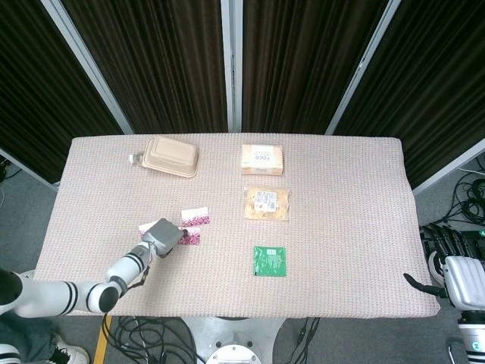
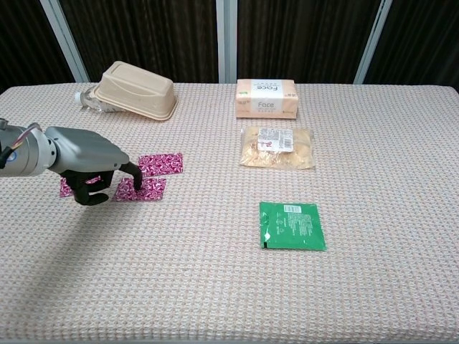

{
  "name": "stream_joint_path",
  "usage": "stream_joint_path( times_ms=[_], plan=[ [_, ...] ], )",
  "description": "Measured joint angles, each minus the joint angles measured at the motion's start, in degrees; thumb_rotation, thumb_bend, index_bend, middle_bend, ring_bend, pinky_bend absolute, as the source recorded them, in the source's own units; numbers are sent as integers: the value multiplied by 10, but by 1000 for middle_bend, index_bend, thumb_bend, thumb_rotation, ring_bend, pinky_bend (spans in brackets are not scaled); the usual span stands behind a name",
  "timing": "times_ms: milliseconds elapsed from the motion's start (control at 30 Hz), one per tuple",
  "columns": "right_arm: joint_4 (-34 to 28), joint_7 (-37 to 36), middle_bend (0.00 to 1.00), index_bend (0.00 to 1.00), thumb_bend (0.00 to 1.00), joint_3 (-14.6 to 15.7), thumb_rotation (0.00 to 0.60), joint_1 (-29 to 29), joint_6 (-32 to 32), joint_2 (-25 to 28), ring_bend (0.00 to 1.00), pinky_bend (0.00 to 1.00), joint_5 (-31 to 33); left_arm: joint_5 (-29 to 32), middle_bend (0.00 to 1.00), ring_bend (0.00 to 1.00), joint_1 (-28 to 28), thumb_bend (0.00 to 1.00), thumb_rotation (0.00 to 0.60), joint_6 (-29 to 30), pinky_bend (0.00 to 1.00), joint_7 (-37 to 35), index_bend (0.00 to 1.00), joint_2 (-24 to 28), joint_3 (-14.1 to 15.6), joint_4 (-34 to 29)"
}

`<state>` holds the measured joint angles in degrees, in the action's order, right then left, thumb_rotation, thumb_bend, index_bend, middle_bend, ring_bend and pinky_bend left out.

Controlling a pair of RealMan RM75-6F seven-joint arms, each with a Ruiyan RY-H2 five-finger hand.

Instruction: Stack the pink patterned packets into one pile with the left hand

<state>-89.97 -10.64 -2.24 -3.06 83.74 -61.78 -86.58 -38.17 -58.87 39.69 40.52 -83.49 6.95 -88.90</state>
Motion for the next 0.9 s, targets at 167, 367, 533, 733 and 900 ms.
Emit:
stream_joint_path(
  times_ms=[167,367,533,733,900],
  plan=[
    [2,-2,67,112,61,0,466,0,0,0,0,0,0,27,908,841,-16,533,600,28,981,15,296,12,9,-37],
    [4,-3,67,112,60,0,461,1,-2,-1,0,0,2,24,904,839,-9,505,600,75,981,1,296,4,-2,-26],
    [5,-3,67,113,62,0,462,-3,-5,-3,0,0,0,-30,899,838,13,434,600,111,982,-41,327,-32,-26,24],
    [6,-3,67,112,59,-1,467,-2,-6,-2,0,0,4,-43,899,838,26,323,600,105,981,-85,345,-90,-64,122],
    [8,-6,67,112,61,-1,466,-1,-8,-2,0,0,7,-27,901,838,24,259,600,62,981,-113,367,-136,-101,184]
  ],
)
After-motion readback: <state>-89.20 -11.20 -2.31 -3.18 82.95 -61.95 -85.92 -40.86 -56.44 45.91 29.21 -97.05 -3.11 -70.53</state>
